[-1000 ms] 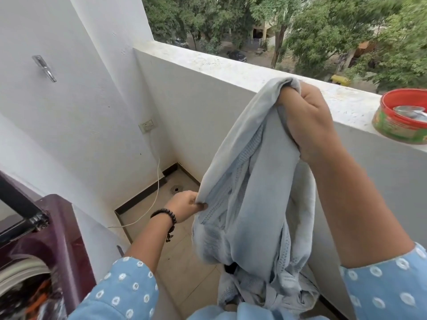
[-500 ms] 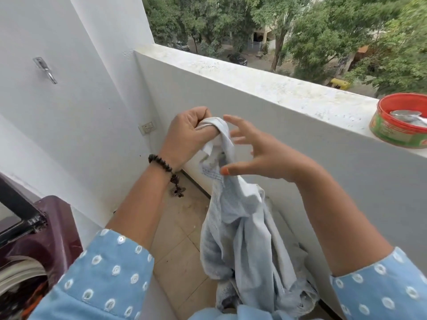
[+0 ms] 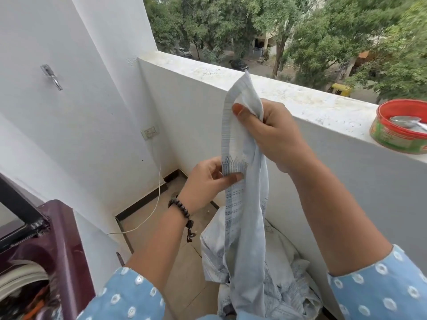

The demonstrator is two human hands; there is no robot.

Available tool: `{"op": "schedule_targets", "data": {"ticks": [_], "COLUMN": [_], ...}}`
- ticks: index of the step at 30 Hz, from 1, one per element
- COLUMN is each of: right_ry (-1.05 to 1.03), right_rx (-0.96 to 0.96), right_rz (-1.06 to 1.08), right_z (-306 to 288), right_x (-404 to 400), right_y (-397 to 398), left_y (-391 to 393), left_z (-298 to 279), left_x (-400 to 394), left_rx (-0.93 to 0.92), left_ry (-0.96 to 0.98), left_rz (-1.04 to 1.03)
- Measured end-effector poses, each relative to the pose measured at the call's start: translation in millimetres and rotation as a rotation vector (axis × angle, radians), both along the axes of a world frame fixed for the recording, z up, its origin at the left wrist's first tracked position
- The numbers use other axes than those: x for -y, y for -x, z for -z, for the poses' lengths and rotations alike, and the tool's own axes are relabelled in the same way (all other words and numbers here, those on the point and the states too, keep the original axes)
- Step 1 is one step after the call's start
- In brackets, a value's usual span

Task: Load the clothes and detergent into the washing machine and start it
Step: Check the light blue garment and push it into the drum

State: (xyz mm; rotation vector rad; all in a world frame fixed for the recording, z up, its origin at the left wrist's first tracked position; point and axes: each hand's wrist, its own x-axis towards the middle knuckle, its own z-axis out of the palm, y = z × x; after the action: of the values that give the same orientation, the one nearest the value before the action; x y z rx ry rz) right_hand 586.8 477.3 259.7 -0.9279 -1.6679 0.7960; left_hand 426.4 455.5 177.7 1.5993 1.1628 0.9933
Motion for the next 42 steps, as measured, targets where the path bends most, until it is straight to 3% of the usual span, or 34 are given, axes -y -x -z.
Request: {"op": "schedule_targets", "data": {"ticks": [4, 6, 11, 15, 20, 22, 28, 32, 37, 42], "right_ry": [-0.044, -0.082, -0.083, 0.062, 0.355, 0.392, 0.176, 0.061, -0.011, -0.151], "right_rx": [-0.105, -0.128, -0.087, -0.079, -0.109, -0.109, 0.045, 0.037, 0.077, 0.048], "right_rz": [-0.045, -0.056, 0.024, 0.084, -0.291, -0.345, -0.225, -0.038, -0.02, 0.04], "right_z": [-17.3, -22.8, -6.7, 27.3, 65.9, 71.7, 60.4, 50.1, 39.1, 10.7], "right_x": [4.1, 6.0, -3.0, -6.8, 12.5, 10.8, -0.5, -9.9, -12.9, -16.4], "right_y": [-0.9, -2.2, -8.3, 2.1, 27.9, 30.3, 11.0, 3.5, 6.9, 9.0], "left_y": [10.0, 18.5, 21.4, 12.4, -6.1, -8.1, -1.2, -4.3, -3.0, -4.6], "left_z": [43.6, 64.4, 38.4, -7.0, -39.7, -42.1, -27.5, -13.1, -10.7, 15.6], "left_x": [1.8, 3.6, -4.9, -12.0, -17.4, -19.5, -11.6, -1.5, 2.4, 10.0], "left_rx": [-0.187, -0.195, 0.106, 0.256, 0.233, 0.182, 0.45, 0.489, 0.53, 0.306], "left_ry": [0.07, 0.136, 0.164, 0.005, -0.151, -0.21, -0.045, -0.029, -0.075, 0.025], "left_rz": [-0.037, -0.05, -0.179, -0.2, -0.168, -0.202, -0.241, -0.181, -0.137, -0.024]}}
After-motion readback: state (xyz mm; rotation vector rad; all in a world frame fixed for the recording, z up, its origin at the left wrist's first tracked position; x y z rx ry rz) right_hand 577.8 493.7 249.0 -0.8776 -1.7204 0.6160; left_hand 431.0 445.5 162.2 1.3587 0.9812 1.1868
